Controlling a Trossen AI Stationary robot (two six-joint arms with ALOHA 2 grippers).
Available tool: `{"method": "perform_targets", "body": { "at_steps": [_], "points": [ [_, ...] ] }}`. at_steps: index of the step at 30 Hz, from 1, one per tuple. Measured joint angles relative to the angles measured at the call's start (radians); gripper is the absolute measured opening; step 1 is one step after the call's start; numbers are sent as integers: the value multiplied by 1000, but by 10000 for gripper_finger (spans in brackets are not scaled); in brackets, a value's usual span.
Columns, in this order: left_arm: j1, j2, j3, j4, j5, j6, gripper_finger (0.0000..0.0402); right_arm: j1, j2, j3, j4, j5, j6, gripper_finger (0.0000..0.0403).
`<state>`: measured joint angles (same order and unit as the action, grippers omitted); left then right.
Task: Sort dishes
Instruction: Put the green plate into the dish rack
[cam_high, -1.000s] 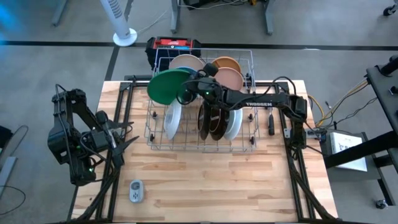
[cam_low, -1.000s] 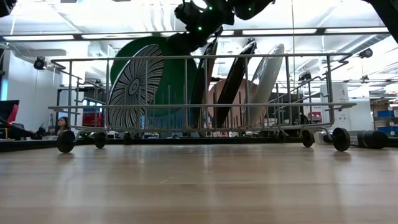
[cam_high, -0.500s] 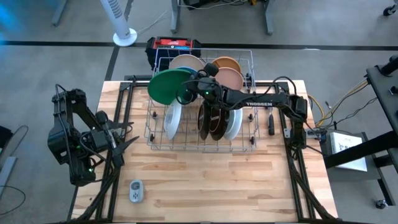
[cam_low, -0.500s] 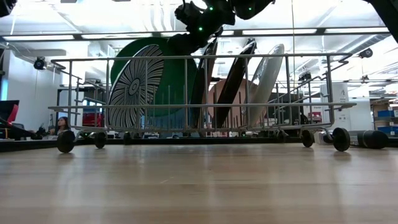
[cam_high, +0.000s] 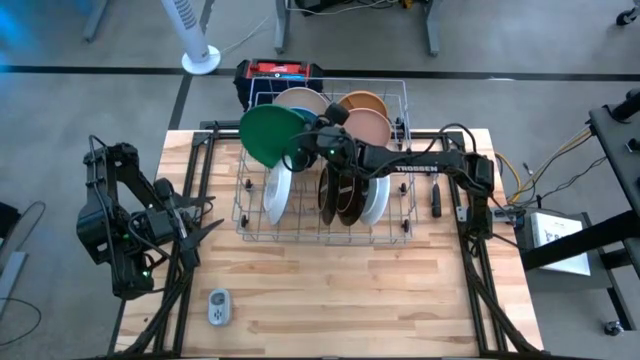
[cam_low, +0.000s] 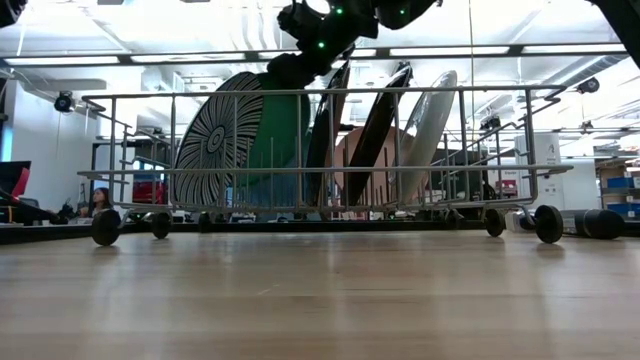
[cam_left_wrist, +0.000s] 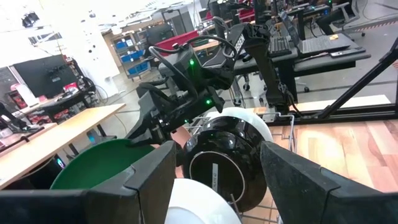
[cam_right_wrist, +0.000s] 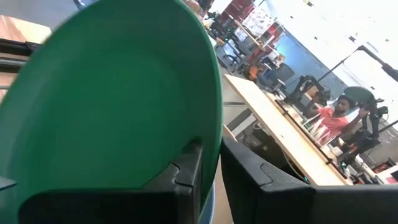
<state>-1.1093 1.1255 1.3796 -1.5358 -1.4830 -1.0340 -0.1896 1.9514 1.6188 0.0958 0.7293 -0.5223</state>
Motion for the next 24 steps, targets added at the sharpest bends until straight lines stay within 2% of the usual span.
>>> {"method": "perform_targets", "body": {
  "at_steps": [9, 12, 17, 21, 24],
  "points": [
    [0, 0, 0, 2, 0, 0, 223, 11, 0, 0, 6, 3, -76, 73],
    [0, 0, 0, 3, 0, 0, 223, 11, 0, 0, 7, 5, -82, 57],
    [0, 0, 0, 14, 0, 0, 223, 11, 0, 0, 48, 5, -104, 8],
    [0, 0, 0, 30, 0, 0, 223, 13, 0, 0, 83, 11, -125, 5],
    [0, 1, 0, 35, 4, 0, 223, 18, 0, 0, 98, 55, -169, 3]
  ]
}}
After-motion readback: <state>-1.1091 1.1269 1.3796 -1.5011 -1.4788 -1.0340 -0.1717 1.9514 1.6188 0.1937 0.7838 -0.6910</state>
